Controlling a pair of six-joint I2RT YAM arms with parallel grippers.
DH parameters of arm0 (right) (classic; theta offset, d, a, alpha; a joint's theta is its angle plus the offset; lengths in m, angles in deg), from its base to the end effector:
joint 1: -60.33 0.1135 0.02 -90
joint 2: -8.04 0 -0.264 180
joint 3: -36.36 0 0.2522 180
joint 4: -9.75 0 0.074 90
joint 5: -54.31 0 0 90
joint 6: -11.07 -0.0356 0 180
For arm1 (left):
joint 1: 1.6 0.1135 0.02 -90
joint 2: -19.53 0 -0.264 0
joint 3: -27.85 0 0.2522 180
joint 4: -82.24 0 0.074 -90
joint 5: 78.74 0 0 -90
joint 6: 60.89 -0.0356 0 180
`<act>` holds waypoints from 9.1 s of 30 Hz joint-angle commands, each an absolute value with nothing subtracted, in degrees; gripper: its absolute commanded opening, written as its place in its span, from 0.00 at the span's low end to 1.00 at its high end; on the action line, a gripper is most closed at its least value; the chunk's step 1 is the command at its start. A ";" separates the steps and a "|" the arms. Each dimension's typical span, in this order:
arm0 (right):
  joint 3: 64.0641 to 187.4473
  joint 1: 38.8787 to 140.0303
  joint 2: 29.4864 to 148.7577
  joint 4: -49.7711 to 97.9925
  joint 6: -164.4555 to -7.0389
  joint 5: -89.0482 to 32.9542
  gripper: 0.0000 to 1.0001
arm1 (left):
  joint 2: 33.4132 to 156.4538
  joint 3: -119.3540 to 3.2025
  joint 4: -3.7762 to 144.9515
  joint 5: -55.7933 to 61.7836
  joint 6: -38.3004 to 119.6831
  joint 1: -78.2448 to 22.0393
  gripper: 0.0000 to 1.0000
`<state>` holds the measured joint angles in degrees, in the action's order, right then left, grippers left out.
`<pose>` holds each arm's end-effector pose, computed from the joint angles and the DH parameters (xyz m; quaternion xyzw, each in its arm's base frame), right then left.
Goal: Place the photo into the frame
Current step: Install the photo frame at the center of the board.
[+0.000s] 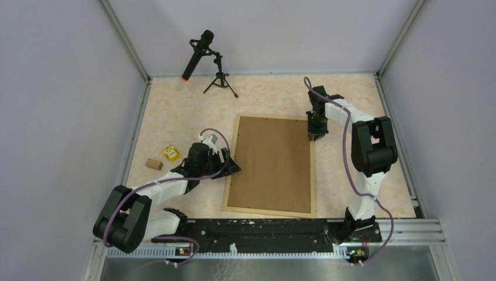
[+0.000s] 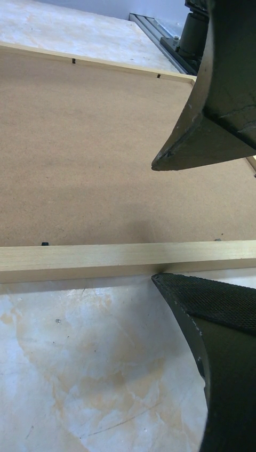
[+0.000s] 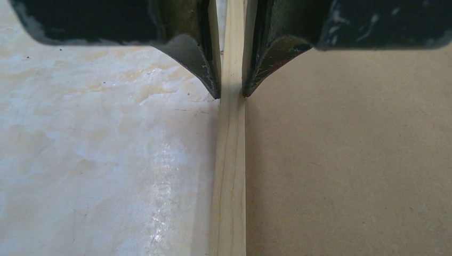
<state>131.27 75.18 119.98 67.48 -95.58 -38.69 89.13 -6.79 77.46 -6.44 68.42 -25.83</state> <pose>0.3761 0.0978 0.1788 0.0190 0.9907 0.0110 0.1346 0.1940 -0.0992 0.1474 -0.0526 0.8954 -0.3393 0.2834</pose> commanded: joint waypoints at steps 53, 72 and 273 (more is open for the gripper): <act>127.87 74.86 117.86 61.52 -98.16 -22.94 0.56 | 89.08 -6.03 76.83 -5.44 68.31 -26.21 0.76; 111.57 79.65 100.83 72.44 -98.35 -38.03 0.32 | 89.50 -6.12 76.96 -5.70 68.38 -26.10 0.76; 89.68 96.93 88.42 70.97 -119.27 -40.07 0.23 | 87.78 -4.34 77.30 -8.00 67.52 -25.38 0.80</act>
<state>91.66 96.29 86.67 73.40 -118.42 -40.92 88.23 -5.61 78.83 -8.21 68.14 -25.33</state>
